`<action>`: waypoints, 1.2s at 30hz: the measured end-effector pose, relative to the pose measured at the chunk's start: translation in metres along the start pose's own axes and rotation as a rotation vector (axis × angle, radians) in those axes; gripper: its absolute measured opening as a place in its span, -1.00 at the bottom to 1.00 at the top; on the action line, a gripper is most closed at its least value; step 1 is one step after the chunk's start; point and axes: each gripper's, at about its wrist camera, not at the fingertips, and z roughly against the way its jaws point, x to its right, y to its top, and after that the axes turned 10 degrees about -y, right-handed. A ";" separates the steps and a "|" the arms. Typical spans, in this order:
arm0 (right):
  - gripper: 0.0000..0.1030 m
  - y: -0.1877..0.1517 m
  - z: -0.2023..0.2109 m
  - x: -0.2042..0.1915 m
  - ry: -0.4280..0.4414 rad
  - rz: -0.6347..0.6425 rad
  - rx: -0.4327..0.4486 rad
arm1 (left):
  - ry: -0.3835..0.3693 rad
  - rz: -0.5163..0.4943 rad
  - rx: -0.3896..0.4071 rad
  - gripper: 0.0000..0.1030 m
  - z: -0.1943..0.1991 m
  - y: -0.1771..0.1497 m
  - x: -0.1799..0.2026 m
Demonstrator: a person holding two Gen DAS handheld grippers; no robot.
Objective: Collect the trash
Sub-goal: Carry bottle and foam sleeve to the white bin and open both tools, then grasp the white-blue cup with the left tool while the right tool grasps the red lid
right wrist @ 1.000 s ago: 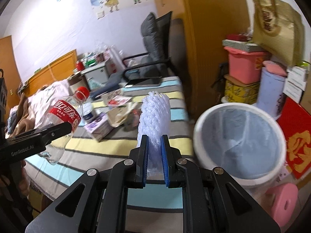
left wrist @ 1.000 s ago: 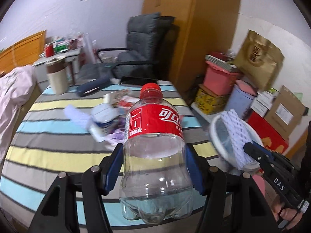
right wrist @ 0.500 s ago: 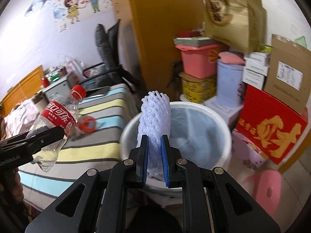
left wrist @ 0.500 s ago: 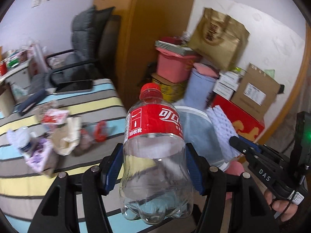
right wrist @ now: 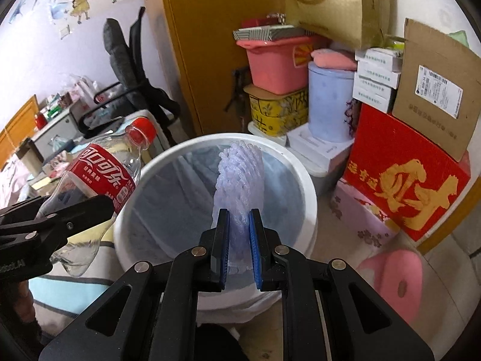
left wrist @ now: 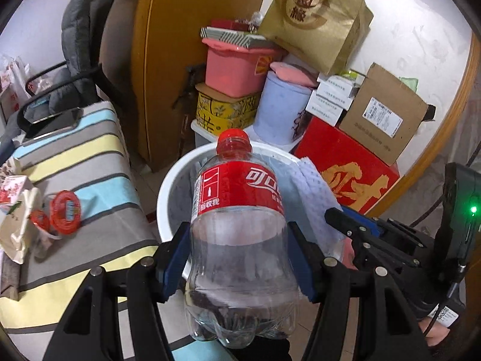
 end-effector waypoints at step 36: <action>-0.04 0.002 0.039 -0.052 0.087 0.035 0.108 | 0.250 0.059 0.232 0.48 0.121 -0.032 -0.057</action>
